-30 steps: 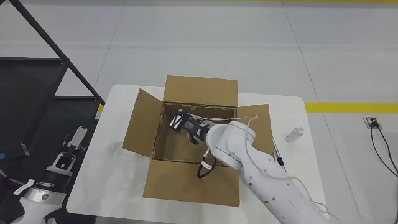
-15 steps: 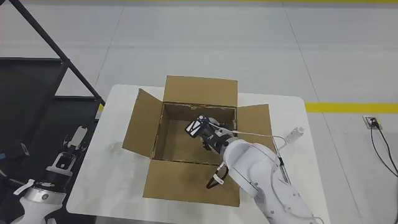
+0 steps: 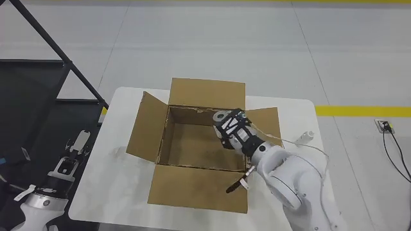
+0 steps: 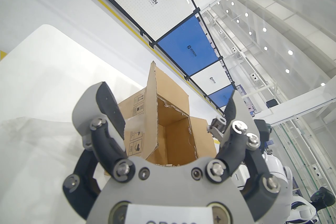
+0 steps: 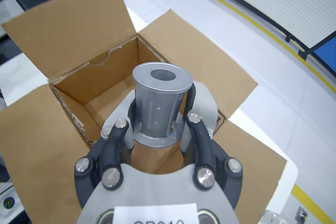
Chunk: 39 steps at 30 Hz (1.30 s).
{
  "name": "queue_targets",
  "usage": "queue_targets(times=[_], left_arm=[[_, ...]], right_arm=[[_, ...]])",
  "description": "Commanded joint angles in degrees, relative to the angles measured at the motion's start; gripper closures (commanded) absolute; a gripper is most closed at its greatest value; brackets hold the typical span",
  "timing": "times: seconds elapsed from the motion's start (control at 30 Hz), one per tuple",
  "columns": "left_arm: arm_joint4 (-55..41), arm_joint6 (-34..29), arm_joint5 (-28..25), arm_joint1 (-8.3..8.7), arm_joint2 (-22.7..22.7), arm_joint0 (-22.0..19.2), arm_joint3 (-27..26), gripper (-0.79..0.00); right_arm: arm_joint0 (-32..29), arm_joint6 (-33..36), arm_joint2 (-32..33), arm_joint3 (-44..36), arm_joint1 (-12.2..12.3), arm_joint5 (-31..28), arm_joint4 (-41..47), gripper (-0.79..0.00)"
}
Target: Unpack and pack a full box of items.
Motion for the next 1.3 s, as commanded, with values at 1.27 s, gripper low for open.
queue_targets(times=[1.27], left_arm=[[0.0, 0.0, 0.0, 0.0, 0.0, 0.0, 0.0, -0.785]], right_arm=[[-16.6, -25.2, 38.3, 36.5, 7.2, -31.3, 19.5, 0.0]])
